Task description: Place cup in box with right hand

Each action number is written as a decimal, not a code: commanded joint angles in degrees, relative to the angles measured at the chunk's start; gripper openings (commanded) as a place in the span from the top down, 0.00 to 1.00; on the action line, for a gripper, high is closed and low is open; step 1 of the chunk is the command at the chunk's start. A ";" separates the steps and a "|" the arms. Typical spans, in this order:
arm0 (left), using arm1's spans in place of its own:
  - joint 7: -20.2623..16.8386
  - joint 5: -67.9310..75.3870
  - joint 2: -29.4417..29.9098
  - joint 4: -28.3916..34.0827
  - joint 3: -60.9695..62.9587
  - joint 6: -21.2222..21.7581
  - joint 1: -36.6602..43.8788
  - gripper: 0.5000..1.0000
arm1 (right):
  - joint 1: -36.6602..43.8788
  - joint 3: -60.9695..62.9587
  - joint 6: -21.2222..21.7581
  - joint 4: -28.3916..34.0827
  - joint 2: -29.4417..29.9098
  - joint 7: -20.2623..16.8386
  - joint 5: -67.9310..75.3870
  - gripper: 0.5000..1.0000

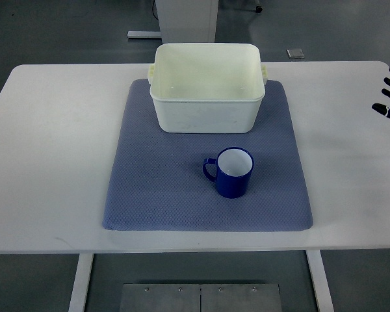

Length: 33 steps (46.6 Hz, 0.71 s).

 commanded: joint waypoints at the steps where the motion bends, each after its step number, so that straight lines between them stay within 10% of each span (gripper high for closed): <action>1: 0.00 0.00 0.00 0.00 0.00 -0.03 -0.01 0.00 | -2.23 0.03 0.68 0.99 -0.52 2.98 -1.48 0.00; 33: 0.00 0.00 0.00 0.00 0.00 -0.03 -0.01 0.00 | -10.49 -0.67 -1.51 14.70 1.59 4.21 -15.10 0.00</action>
